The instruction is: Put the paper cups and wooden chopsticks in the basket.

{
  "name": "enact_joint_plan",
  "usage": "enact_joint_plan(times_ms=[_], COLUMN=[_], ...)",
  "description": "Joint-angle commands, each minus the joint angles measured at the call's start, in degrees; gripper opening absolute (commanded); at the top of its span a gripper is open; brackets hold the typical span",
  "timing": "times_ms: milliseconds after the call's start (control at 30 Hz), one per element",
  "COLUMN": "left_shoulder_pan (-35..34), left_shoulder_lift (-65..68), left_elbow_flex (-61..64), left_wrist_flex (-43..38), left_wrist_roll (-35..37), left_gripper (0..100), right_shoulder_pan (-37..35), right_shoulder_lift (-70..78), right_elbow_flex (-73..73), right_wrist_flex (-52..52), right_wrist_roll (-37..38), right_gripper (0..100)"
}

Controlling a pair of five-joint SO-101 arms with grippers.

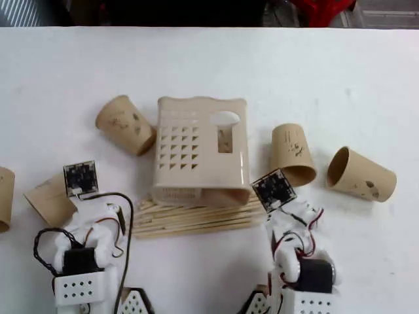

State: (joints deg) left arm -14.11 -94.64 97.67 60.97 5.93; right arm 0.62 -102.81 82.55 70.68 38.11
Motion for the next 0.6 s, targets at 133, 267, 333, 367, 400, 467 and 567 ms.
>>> enact_joint_plan(times_ms=[133, 267, 333, 367, 400, 467, 567], left_shoulder_pan=[0.3, 0.3, 0.3, 0.3, 0.3, 0.3, 0.3], left_shoulder_lift=[-0.5, -0.5, -0.5, -0.5, -0.5, -0.5, -0.5], left_elbow_flex=[-0.3, -0.3, -0.3, -0.3, -0.3, -0.3, -0.3], left_wrist_flex=[0.3, 0.3, 0.3, 0.3, 0.3, 0.3, 0.3], left_wrist_roll=[0.0, 0.0, 0.0, 0.0, 0.0, 0.0, 0.0], left_gripper=[3, 3, 3, 3, 3, 3, 3], right_shoulder_pan=[0.8, -0.8, -3.0, -4.4, -5.8, -8.0, -10.9], right_shoulder_lift=[8.0, 27.3, 38.3, 43.7, 49.1, 59.0, 72.6], right_elbow_flex=[-24.9, -36.0, -42.4, -45.7, -49.1, -55.6, -64.4], right_wrist_flex=[-1.3, -1.3, -1.2, -1.2, -1.1, -0.9, -1.2], right_wrist_roll=[-1.3, -5.4, -7.4, -8.6, -9.8, -12.0, -15.9], right_gripper=[1.8, 1.8, 1.9, 1.9, 1.9, 2.6, 9.6])
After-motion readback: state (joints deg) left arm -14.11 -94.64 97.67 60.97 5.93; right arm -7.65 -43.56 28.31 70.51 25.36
